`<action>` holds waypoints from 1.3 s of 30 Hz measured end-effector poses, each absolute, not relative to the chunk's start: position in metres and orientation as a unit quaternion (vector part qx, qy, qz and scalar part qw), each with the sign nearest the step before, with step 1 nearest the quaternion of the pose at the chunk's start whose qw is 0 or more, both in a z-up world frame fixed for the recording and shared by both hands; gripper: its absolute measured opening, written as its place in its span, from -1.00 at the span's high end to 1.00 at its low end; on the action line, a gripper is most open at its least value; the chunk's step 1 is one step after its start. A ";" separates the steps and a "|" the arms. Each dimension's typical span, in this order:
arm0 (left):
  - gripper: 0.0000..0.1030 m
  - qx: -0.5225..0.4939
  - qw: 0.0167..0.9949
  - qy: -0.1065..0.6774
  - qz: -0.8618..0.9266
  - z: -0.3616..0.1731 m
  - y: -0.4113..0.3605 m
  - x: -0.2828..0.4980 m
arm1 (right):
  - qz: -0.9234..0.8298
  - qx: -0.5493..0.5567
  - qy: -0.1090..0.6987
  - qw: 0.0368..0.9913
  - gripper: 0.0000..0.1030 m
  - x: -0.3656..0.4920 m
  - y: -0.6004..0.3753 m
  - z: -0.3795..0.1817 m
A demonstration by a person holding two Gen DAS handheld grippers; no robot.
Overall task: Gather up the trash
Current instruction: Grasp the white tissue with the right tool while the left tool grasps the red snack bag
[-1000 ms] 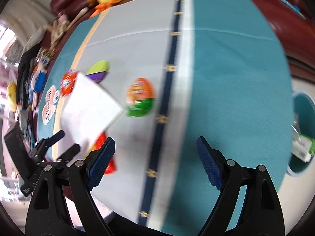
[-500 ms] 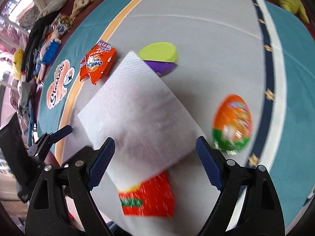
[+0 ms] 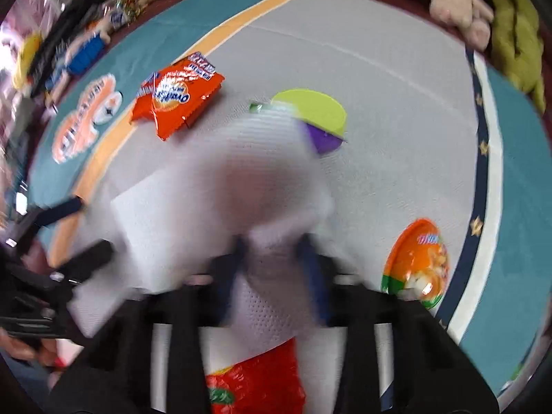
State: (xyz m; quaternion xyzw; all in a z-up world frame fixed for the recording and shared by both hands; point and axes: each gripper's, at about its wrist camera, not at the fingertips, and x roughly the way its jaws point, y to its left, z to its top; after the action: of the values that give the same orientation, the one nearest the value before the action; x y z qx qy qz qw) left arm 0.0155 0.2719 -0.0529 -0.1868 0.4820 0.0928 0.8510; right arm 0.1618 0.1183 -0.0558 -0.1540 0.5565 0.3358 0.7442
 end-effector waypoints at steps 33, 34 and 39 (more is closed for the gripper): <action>-0.80 -0.143 0.833 0.531 0.058 -0.058 0.121 0.089 | 0.272 0.029 0.562 0.781 0.87 0.183 -0.086 -0.012; -0.69 -0.126 0.836 0.530 0.069 -0.059 0.114 0.090 | 0.271 0.035 0.561 0.781 0.87 0.183 -0.093 -0.013; -0.16 -0.074 0.844 0.521 0.105 -0.060 0.099 0.089 | 0.267 0.059 0.562 0.781 0.87 0.181 -0.122 -0.017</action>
State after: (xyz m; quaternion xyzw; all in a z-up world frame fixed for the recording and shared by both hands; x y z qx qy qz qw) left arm 0.0891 0.0991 -0.0595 -0.0744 0.5212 0.1052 0.8437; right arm 0.1814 -0.1218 -0.0174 0.0591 0.5619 0.2670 0.7807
